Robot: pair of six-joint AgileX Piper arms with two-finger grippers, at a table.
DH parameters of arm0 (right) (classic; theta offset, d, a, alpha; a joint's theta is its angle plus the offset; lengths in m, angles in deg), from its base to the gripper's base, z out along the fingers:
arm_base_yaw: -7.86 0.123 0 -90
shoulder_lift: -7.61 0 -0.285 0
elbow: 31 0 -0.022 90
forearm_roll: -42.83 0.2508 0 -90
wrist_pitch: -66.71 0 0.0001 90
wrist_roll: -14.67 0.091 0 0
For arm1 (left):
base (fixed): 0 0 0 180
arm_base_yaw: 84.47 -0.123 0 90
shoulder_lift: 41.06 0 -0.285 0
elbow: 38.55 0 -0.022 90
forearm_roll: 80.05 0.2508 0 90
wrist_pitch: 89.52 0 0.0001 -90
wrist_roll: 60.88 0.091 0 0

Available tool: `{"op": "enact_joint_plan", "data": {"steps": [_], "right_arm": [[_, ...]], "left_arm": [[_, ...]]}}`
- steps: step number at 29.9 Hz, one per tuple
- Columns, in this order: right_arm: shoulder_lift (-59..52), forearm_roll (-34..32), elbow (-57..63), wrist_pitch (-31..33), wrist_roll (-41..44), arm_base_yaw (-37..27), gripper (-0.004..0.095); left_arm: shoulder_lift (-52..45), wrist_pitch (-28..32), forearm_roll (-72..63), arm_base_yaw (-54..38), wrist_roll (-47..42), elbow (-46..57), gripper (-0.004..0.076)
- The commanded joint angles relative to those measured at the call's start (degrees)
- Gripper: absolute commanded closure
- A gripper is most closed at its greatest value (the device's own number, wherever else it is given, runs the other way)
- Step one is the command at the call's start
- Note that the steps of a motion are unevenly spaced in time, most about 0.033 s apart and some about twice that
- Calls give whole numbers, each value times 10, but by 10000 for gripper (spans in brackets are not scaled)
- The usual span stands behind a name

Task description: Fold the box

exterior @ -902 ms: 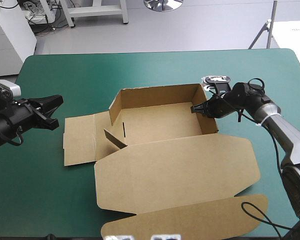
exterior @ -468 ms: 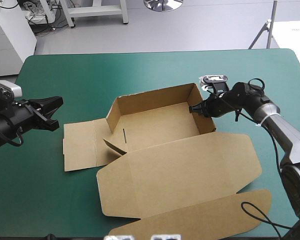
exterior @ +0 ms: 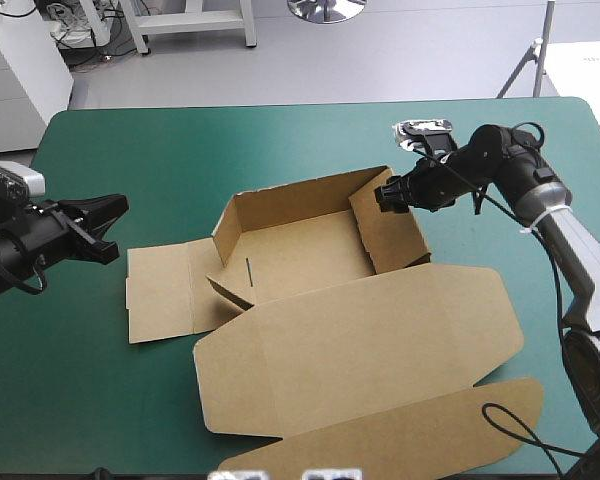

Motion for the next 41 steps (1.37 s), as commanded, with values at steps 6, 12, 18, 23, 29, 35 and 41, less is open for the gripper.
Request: {"op": "enact_joint_plan", "data": {"steps": [6, 12, 18, 23, 29, 35, 41], "right_arm": [[-42, -72, -61, 138, 50, 0, 324], [-35, -54, -59, 138, 48, 0, 355], [2, -56, -53, 138, 47, 0, 355], [37, -55, -53, 138, 51, 0, 355], [61, -51, -53, 138, 52, 0, 355], [62, -48, -53, 138, 27, 6, 509], [62, -54, -53, 138, 5, 12, 920]], "left_arm": [[-7, -9, -37, 22, -2, -17, 715], [-7, -15, -37, 28, -2, -17, 715], [-7, -15, -41, 28, -2, -17, 715], [-7, -14, -41, 28, -2, -17, 715], [-7, -6, -41, 28, -2, -17, 715], [-7, -3, -41, 28, -2, -17, 715], [-7, -3, -41, 28, -2, -17, 715]]}}
